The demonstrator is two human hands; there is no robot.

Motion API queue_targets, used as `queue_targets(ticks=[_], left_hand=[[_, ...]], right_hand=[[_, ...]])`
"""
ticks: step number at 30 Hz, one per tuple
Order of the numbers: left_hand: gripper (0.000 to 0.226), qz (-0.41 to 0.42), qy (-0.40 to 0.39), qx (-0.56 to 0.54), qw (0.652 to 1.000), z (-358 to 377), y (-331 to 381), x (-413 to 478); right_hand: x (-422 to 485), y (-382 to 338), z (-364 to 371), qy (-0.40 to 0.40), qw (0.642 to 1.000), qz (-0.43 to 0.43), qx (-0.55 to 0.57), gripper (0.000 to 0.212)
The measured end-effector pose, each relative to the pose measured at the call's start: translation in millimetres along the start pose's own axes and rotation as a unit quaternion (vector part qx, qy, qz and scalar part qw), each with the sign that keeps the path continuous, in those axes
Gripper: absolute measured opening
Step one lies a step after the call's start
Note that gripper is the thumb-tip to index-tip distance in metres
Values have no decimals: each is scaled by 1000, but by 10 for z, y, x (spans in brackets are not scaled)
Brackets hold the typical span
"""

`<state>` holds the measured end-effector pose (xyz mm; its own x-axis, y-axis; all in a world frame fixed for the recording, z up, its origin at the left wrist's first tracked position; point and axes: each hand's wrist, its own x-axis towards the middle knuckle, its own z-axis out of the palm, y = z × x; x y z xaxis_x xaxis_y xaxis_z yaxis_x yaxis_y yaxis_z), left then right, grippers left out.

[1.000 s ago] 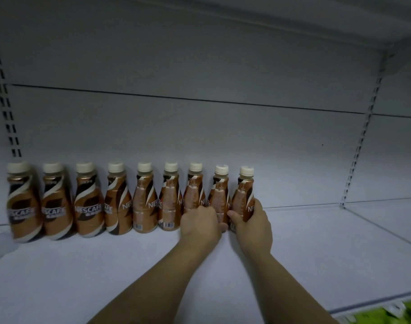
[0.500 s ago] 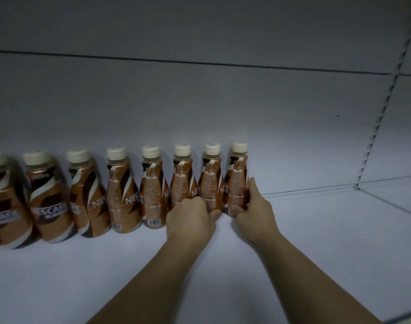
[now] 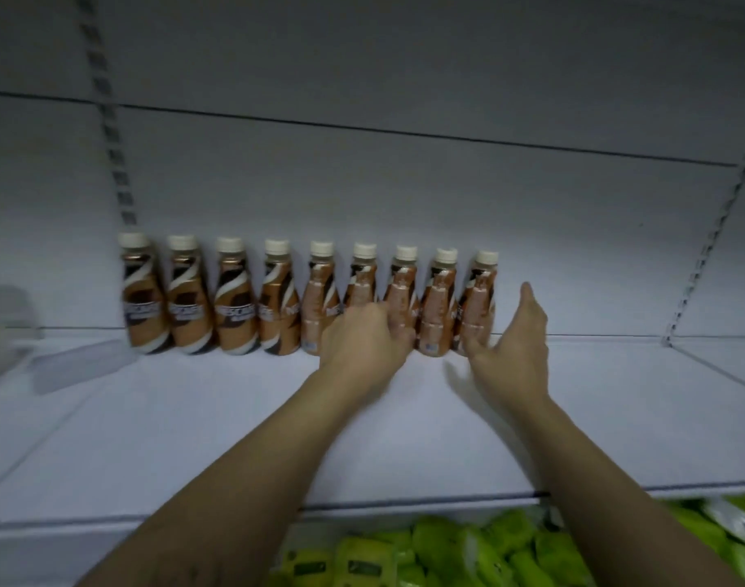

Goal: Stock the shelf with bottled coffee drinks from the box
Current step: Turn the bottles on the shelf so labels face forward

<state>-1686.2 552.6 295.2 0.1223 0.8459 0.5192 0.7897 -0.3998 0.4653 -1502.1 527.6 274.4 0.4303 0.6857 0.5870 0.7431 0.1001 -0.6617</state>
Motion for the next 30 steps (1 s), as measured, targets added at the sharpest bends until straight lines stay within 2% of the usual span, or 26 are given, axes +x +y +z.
queue_targets(ticks=[2,5,9,12,14,21,24,27,30], left_hand=[[19,-4,19,13,1000,-267,-158,-68],[17,-17,15,33,999,-579,-424,-228],[23,-38,36,40,998,-884,-804,-380],[24,-51,49,37,997,-1056,-1078,-421],[27,-63,55,23,996,-1140,-1239,-427],[30,-63,74,-47,994,-1261,-1634,-165],[32,-45,104,-53,992,-1272,-1711,26],[35,-18,122,-32,992,-1253,-1718,238],[38,21,188,70,979,-1212,-1687,443]], right_hand=[[-116,-133,-66,-20,999,-19,26,93],[-227,-487,-101,-69,991,-85,71,66],[-409,-964,78,-116,978,-152,77,41],[-534,-1164,330,-178,967,-166,70,55],[-594,-1259,482,-193,964,-168,66,66],[-618,-1461,945,-205,960,-169,87,55],[-482,-1531,1112,-185,964,-165,94,63],[-321,-1645,1248,-142,968,-168,121,57],[-169,-1770,1405,-97,971,-191,107,47]])
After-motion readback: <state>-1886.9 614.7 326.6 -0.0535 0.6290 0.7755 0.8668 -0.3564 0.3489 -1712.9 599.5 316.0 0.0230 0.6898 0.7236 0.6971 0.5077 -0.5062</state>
